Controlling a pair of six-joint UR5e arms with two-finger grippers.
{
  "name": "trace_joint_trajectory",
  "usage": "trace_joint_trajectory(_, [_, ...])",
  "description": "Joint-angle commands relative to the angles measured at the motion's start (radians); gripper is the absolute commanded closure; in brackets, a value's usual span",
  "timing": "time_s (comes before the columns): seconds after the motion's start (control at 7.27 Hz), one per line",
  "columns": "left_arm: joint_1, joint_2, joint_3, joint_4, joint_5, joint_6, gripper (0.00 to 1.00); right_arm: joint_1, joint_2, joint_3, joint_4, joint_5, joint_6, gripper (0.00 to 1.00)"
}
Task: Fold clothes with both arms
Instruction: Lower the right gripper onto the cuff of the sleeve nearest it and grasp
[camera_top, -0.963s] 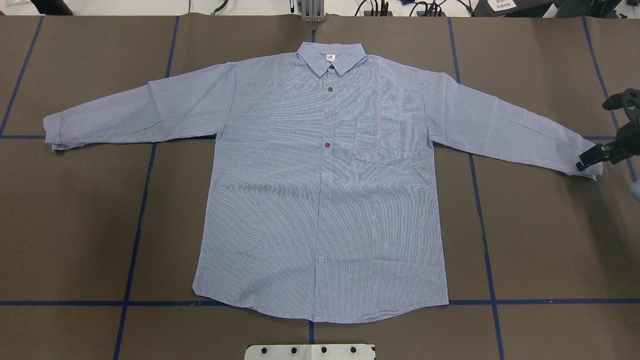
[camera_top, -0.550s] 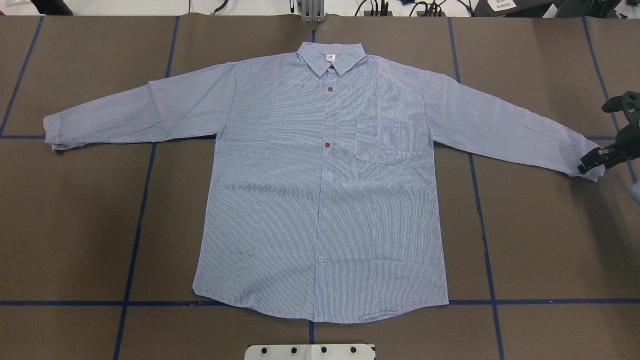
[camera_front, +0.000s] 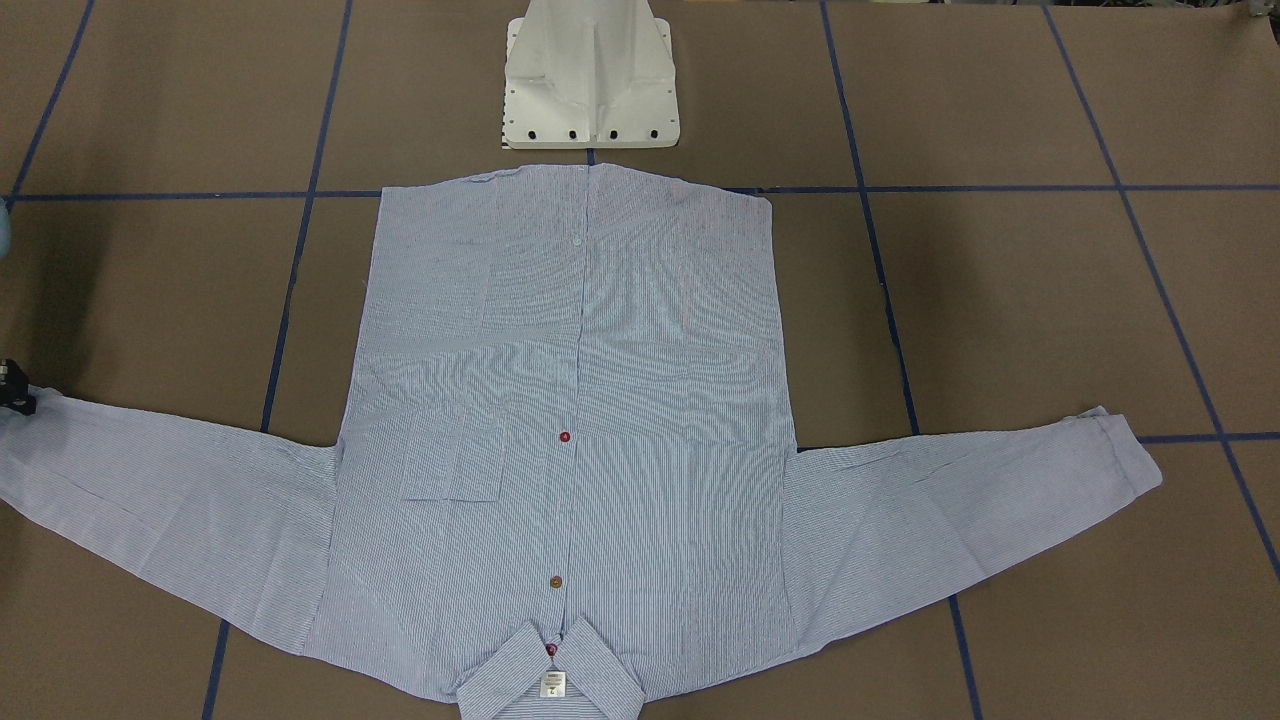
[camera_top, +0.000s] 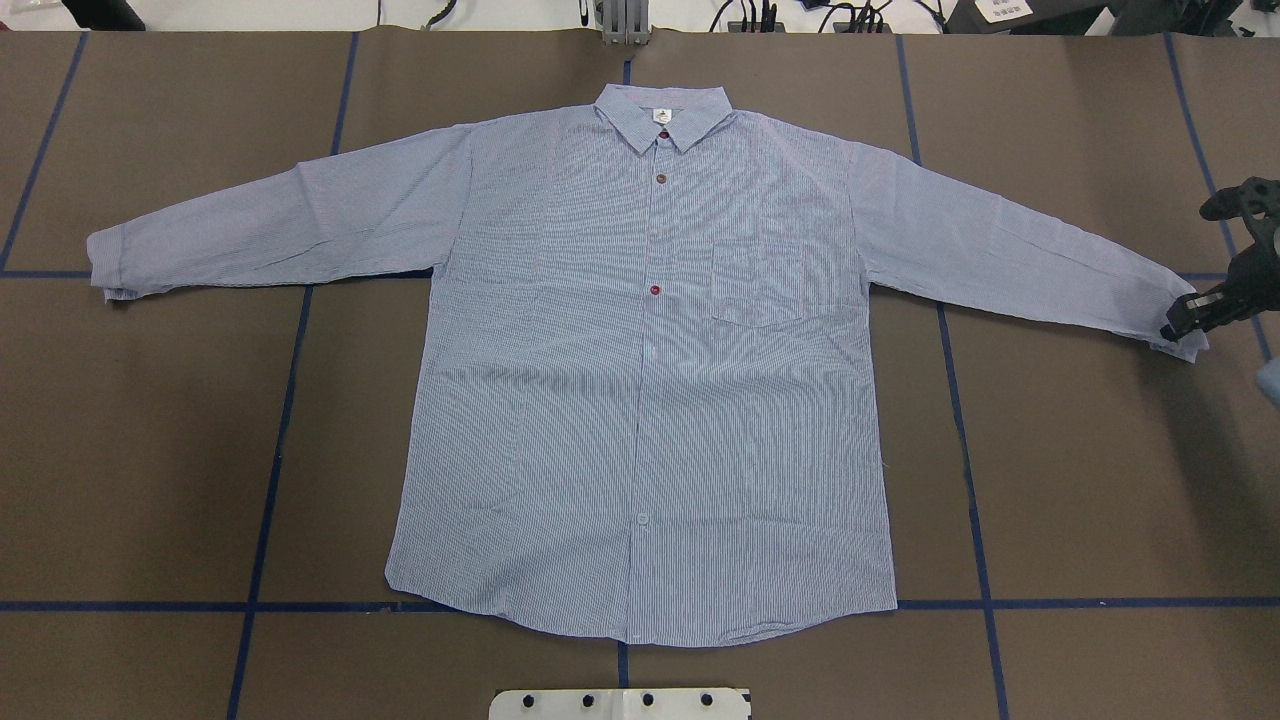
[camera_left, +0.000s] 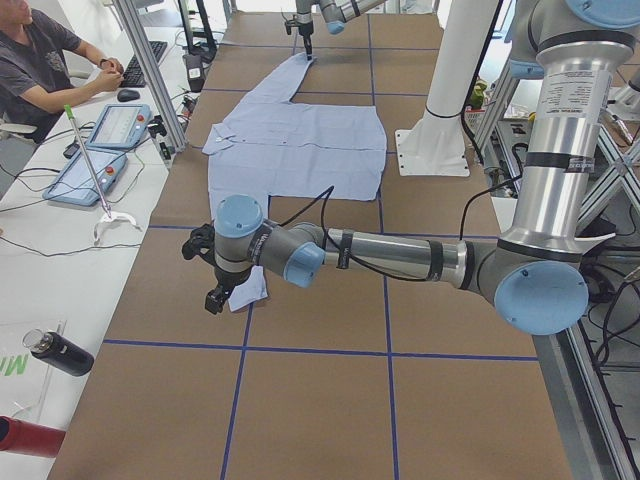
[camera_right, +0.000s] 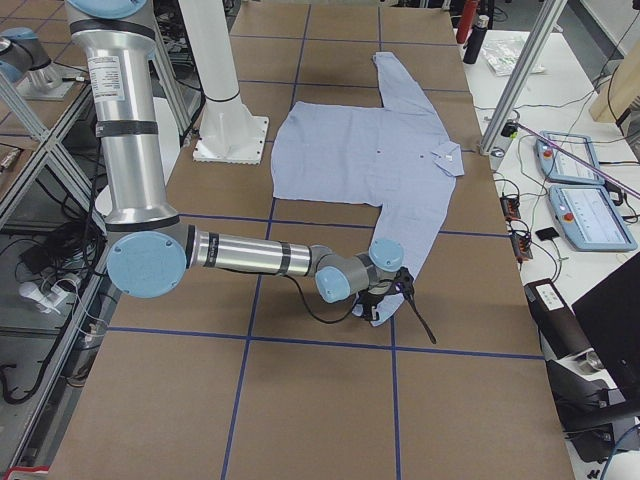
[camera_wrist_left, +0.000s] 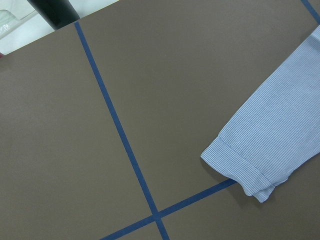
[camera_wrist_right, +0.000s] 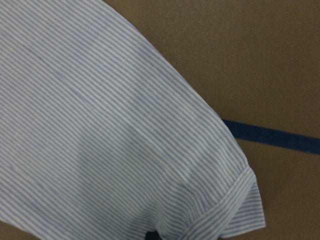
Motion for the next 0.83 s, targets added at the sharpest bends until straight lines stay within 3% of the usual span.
trace_joint_trajectory(0.0, [0.0,-0.002,0.003,0.0,0.0,-0.002,0.0,0.001,0.006,0.015,0.002,0.014,0.0,0.8])
trace_joint_trajectory(0.28, [0.0,-0.008,0.011,0.0,0.0,-0.002,0.0,0.004,0.005,0.064,0.002,0.027,0.0,0.86])
trace_joint_trajectory(0.41, [0.0,-0.011,0.011,0.0,0.0,-0.002,0.0,0.006,-0.001,0.125,0.011,0.027,0.0,1.0])
trace_joint_trajectory(0.69, [0.0,-0.011,0.011,0.0,0.0,-0.003,0.0,0.026,-0.009,0.259,0.013,0.019,0.002,1.0])
